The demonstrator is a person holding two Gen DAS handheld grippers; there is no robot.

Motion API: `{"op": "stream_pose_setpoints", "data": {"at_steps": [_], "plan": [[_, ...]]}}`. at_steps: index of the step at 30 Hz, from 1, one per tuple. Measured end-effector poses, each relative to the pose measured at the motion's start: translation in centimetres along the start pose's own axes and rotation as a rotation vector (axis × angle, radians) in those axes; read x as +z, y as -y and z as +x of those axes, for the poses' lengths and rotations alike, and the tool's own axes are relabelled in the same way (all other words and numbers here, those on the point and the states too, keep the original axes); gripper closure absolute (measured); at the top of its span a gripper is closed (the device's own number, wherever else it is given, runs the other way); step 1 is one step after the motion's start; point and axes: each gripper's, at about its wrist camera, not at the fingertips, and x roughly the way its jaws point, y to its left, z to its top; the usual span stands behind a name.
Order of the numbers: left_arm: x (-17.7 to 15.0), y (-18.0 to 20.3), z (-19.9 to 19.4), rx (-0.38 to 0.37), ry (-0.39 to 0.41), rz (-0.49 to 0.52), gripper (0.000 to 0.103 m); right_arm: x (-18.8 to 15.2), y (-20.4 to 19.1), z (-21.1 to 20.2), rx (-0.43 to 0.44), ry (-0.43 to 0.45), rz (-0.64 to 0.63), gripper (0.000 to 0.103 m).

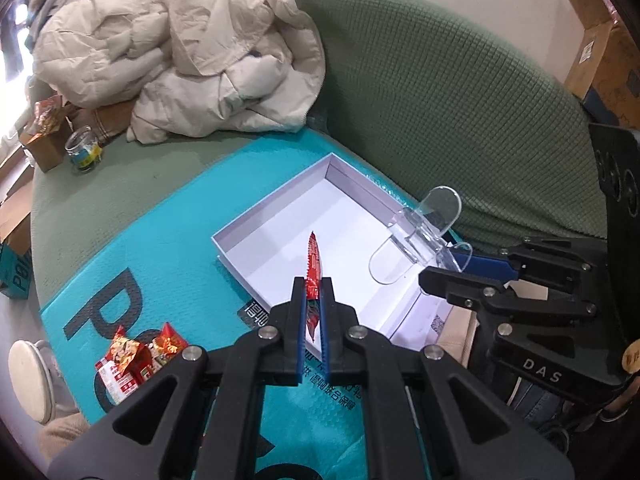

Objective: Organize objects
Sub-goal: 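Carry the clear holder into the white box while the left carries the red packet there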

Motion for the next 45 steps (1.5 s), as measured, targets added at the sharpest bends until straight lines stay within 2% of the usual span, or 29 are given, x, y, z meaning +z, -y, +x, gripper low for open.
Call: {"op": "stream_pose_setpoints", "data": {"at_steps": [5, 17, 26, 36, 45], "plan": [[0.5, 0.6, 1.9, 0.031, -0.012, 0.044, 0.097, -0.2, 1.0, 1.3, -0.035, -0.025, 0.011, 0.084], [0.4, 1.0, 7.1, -0.017, -0.097, 0.048, 0.097, -1.3, 3.4, 4.7, -0.042, -0.088, 0.076, 0.084], [1.1, 2.1, 9.9, -0.032, -0.136, 0.090, 0.097, -2.0, 4.5, 6.3, -0.056, -0.111, 0.114, 0.084], [0.6, 2.0, 13.0, -0.046, -0.195, 0.064, 0.097, -2.6, 5.1, 8.2, -0.075, -0.146, 0.129, 0.084], [0.1, 2.3, 14.4, -0.017, -0.217, 0.063, 0.097, -3.4, 4.5, 10.3, -0.106, -0.187, 0.102, 0.084]]}}
